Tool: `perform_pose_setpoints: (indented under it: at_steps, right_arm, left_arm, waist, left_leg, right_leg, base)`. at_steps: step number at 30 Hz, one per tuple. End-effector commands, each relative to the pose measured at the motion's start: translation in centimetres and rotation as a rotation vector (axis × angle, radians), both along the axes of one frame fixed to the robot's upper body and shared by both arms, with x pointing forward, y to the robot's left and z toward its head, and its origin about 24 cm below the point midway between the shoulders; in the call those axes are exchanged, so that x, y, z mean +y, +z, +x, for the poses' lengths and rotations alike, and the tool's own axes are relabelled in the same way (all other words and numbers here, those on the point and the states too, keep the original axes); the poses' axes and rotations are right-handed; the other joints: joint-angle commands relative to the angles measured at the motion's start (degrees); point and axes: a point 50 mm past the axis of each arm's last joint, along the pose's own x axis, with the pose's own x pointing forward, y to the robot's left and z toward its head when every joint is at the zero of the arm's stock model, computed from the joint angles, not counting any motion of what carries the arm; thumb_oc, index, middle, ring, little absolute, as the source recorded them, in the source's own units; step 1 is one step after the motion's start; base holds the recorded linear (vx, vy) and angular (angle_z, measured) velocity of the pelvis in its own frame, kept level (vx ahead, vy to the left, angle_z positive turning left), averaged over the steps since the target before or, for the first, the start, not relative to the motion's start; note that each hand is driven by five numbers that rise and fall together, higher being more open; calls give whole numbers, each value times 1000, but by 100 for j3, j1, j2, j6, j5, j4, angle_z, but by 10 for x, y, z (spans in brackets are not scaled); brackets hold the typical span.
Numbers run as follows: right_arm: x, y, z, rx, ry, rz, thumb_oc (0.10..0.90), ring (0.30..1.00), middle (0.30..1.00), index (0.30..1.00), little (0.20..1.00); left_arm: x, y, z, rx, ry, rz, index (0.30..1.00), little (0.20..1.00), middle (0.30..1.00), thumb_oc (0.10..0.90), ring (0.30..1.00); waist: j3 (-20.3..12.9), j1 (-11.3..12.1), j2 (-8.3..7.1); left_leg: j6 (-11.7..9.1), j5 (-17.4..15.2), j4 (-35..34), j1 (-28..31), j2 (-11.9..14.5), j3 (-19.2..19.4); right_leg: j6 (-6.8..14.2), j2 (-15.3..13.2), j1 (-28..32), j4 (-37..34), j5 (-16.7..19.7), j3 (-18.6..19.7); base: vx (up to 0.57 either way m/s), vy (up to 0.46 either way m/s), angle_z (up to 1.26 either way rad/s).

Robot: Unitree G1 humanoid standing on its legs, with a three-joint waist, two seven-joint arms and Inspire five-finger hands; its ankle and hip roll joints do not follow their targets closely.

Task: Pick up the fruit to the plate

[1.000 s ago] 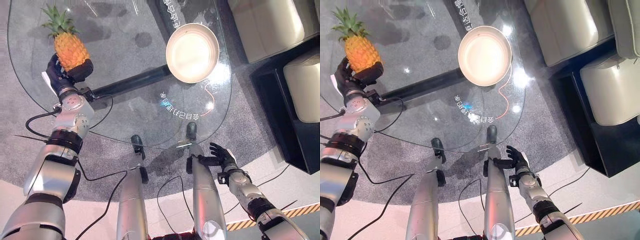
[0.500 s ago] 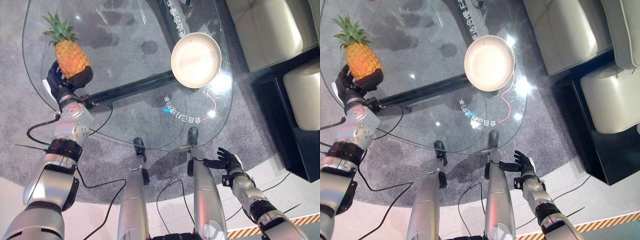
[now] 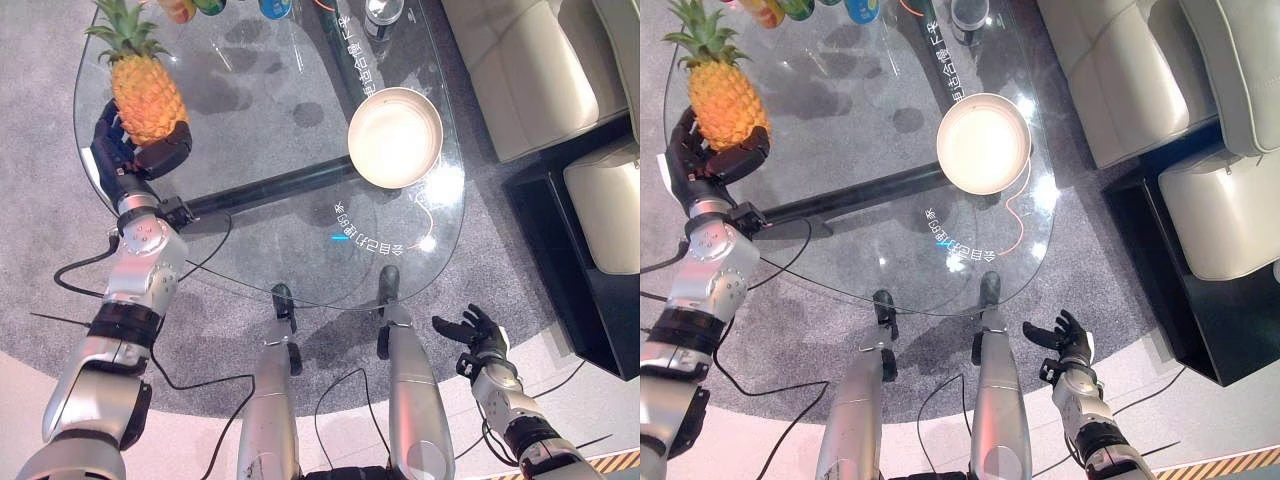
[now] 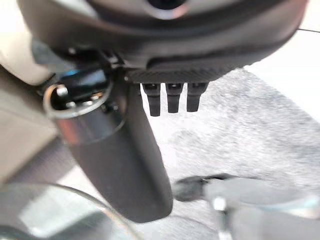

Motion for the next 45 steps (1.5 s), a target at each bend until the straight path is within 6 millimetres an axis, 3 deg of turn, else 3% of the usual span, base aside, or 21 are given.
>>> perform_pose_setpoints:
  at_steps: [1,4,9,11,13,14,15,20,22,28,34,45]
  right_arm:
    - [-16,19,-14,-158,-151,-14,800,900,900,900,900]
    - [-7,41,-10,-274,-142,-26,800,900,900,900,900]
    - [2,69,-8,-430,-121,-44,800,900,900,900,900]
    - [10,91,-9,-527,-95,-74,800,900,900,900,900]
    - [12,97,-9,-554,-86,-80,800,900,900,900,900]
    - [20,122,-13,-693,-31,-111,800,900,900,900,900]
    - [22,132,-14,-742,0,-119,800,900,900,900,900]
    - [34,164,-12,-874,143,-148,800,900,900,900,900]
    - [47,187,-9,-957,266,-165,800,900,900,900,900]
    - [87,221,2,-1093,513,-51,800,900,900,900,900]
    - [115,238,10,-1128,624,23,800,900,900,900,900]
    - [126,234,23,-1082,676,147,800,900,900,900,900]
  left_arm:
    - [14,62,-25,-313,48,135,300,200,300,100,300]
    - [5,45,-39,-303,28,204,300,200,300,100,300]
    - [-4,34,-51,-301,0,227,300,200,300,100,300]
    - [-10,26,-57,-294,-21,239,300,200,300,100,300]
    - [-12,24,-59,-294,-25,245,300,200,300,100,300]
    - [-18,19,-68,-300,-53,281,300,200,300,100,300]
    - [-20,17,-70,-301,-64,292,300,200,300,100,300]
    - [-28,16,-74,-305,-115,330,300,200,300,100,300]
    - [-34,19,-77,-332,-147,367,300,200,300,100,300]
    - [-60,29,-80,-400,-288,470,300,200,300,100,300]
    - [-85,33,-79,-414,-428,558,300,200,300,100,300]
    - [-101,36,-83,-425,-592,558,300,200,300,100,300]
  waist:
    - [-52,42,106]
    - [-52,90,65]
    - [-52,113,27]
    - [-52,104,-2]
    - [-52,100,-8]
    - [-52,97,-22]
    - [-52,98,-21]
    - [-52,134,-6]
    - [-52,180,8]
    - [-52,302,43]
    - [-52,402,100]
    - [-52,503,149]
  left_leg:
    - [460,-743,539,-8,-790,306]
    - [482,-760,512,114,-811,274]
    - [499,-759,474,206,-823,259]
    - [504,-758,481,249,-826,262]
    - [506,-762,484,264,-826,262]
    - [511,-783,498,336,-828,262]
    - [513,-789,500,363,-830,264]
    - [497,-796,522,406,-838,260]
    - [475,-756,535,389,-833,250]
    - [437,-788,602,452,-841,238]
    - [424,-832,645,502,-869,236]
    - [442,-780,560,634,-918,250]
  right_leg:
    - [-297,624,523,68,-676,-522]
    - [-292,643,667,26,-696,-536]
    - [-286,670,767,9,-721,-539]
    - [-277,677,815,15,-725,-540]
    - [-273,677,829,17,-726,-540]
    - [-257,672,897,40,-746,-548]
    - [-254,674,918,49,-754,-551]
    - [-256,679,960,68,-765,-562]
    - [-259,672,945,68,-724,-557]
    - [-277,643,1032,72,-728,-588]
    - [-271,612,1105,101,-760,-624]
    - [-268,567,1235,7,-691,-691]
  base:
    - [0,0,0]
    - [0,0,0]
    - [0,0,0]
    - [0,0,0]
    - [0,0,0]
    - [0,0,0]
    - [20,36,0]
    - [0,0,0]
    - [0,0,0]
    - [0,0,0]
    - [0,0,0]
    - [-2,1,0]
